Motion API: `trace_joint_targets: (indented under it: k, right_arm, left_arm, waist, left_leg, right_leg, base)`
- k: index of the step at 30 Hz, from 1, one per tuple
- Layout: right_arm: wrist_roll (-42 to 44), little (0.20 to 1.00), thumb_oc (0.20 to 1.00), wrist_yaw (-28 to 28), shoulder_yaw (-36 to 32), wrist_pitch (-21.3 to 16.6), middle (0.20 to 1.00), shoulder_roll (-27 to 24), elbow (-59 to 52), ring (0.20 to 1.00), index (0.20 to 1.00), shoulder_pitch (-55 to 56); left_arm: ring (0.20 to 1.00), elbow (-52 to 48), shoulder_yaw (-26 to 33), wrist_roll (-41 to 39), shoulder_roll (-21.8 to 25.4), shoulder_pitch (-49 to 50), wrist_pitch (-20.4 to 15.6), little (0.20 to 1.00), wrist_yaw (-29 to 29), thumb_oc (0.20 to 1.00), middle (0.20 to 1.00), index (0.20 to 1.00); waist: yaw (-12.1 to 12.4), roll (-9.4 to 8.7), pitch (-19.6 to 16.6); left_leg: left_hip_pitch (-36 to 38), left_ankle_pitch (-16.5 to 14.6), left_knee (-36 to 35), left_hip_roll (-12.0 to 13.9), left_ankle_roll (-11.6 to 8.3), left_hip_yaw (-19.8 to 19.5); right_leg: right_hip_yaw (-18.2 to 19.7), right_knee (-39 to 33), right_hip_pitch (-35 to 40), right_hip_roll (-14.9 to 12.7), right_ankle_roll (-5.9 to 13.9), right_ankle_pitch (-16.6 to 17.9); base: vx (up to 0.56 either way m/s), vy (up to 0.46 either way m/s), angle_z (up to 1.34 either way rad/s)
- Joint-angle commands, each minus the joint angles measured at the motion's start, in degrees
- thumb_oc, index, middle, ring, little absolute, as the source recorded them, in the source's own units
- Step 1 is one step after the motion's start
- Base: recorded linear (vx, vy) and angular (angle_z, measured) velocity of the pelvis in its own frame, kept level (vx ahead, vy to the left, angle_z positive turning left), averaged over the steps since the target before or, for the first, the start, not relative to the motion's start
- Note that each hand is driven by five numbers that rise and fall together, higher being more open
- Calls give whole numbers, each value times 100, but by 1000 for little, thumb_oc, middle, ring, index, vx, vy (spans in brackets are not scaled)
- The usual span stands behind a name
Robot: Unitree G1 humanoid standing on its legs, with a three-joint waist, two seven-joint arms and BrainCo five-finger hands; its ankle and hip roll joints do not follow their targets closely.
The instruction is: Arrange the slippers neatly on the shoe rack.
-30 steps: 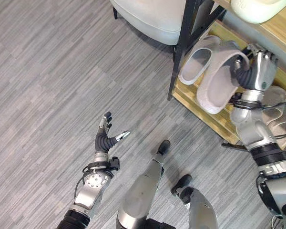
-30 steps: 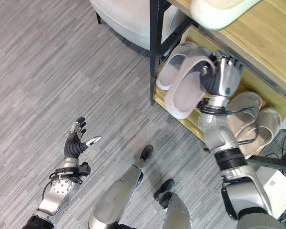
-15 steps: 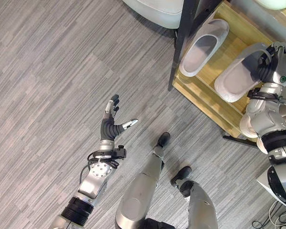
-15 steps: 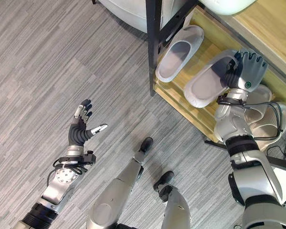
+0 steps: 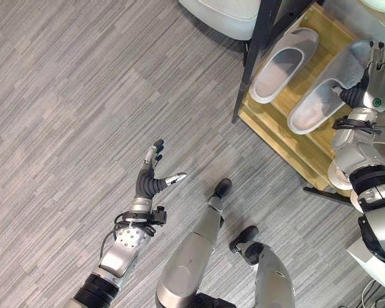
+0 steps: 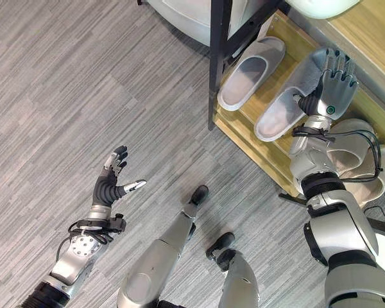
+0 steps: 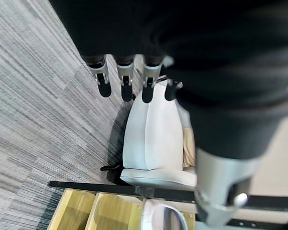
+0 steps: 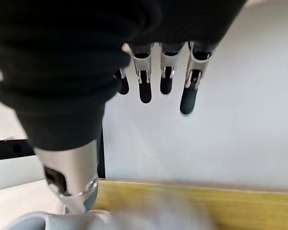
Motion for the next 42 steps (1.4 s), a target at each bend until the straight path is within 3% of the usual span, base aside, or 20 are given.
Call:
trace_joint_targets:
  k: [1, 5, 9, 11, 22, 25, 32, 38, 42]
  right_arm:
    - [252, 1000, 1000, -150, 171, -87, 1000, -62, 104, 1000, 1000, -238]
    - [431, 1000, 1000, -78, 84, -247, 1000, 148, -13, 1000, 1000, -33]
    - [1151, 1000, 1000, -222, -459, -628, 1000, 612, -279, 1000, 1000, 234]
    - [2961, 1000, 1000, -271, -1181, -1413, 1000, 1386, 306, 1000, 1000, 348]
    - [5306, 1000, 1000, 209, -1730, -2156, 1000, 1411, 1173, 1000, 1000, 219]
    - [5596, 1000, 1000, 343, -1777, -2290, 1000, 1467, 1202, 1000, 1000, 262]
    - [8043, 1000, 1000, 1965, -1816, -3031, 1000, 1765, 922, 1000, 1000, 218]
    - [8974, 1000, 1000, 2617, -1892, -3341, 1000, 1810, 676, 1000, 1000, 13]
    - [8927, 1000, 1000, 2676, -1930, -3373, 1000, 1620, 622, 1000, 1000, -13]
  left_arm:
    - [1000, -205, -217, -11, 13, 95, -357, 1000, -116, 1000, 1000, 1000]
    - [1000, -170, -211, -54, 36, 166, -343, 1000, -173, 1000, 1000, 1000]
    - [1000, -120, -191, -63, -23, 159, -292, 1000, -73, 1000, 1000, 1000]
    - [1000, 44, -243, -120, 14, 49, -254, 1000, 8, 1000, 1000, 1000]
    - [1000, 139, -304, -263, 97, 164, -135, 1000, -30, 1000, 1000, 1000]
    - [1000, 123, -300, -293, 83, 140, -132, 1000, -49, 1000, 1000, 1000]
    - [1000, 202, -201, -427, 25, 32, -68, 1000, -298, 1000, 1000, 1000]
    - [1000, 231, -304, -356, 28, -83, 21, 1000, -496, 1000, 1000, 1000]
    - [1000, 204, -344, -349, 75, -134, 31, 1000, -614, 1000, 1000, 1000]
  waist:
    - [39, 72, -181]
    - [18, 62, -180]
    - [-69, 67, -172]
    - [-80, 79, -204]
    - [51, 160, -160]
    - [74, 173, -162]
    - [182, 191, -98]
    - [234, 200, -82]
    - [231, 170, -71]
  left_leg:
    - [32, -1471, 749, 476, -195, -156]
    - [146, -1490, 727, 491, -191, -151]
    - [241, -1487, 680, 483, -155, -125]
    - [358, -1461, 509, 473, -128, -103]
    - [189, -1447, 509, 408, -141, -128]
    - [181, -1444, 480, 406, -149, -138]
    - [173, -1422, 371, 434, -183, -104]
    - [246, -1428, 377, 419, -198, -113]
    - [313, -1420, 365, 431, -214, -136]
  right_leg:
    - [335, -325, 239, -344, 287, 187]
    - [351, -369, 329, -335, 283, 203]
    - [380, -447, 404, -323, 287, 269]
    - [389, -625, 502, -298, 293, 330]
    - [247, -677, 509, -309, 291, 286]
    - [209, -710, 507, -305, 299, 287]
    - [208, -684, 439, -337, 311, 273]
    - [188, -579, 494, -357, 321, 218]
    - [194, -521, 529, -368, 305, 184]
  base:
    - [0, 0, 0]
    - [0, 9, 0]
    - [9, 28, -4]
    - [0, 0, 0]
    - [17, -22, 3]
    - [22, -19, 3]
    - [18, -19, 2]
    - [12, -27, 1]
    - [-17, -38, 4]
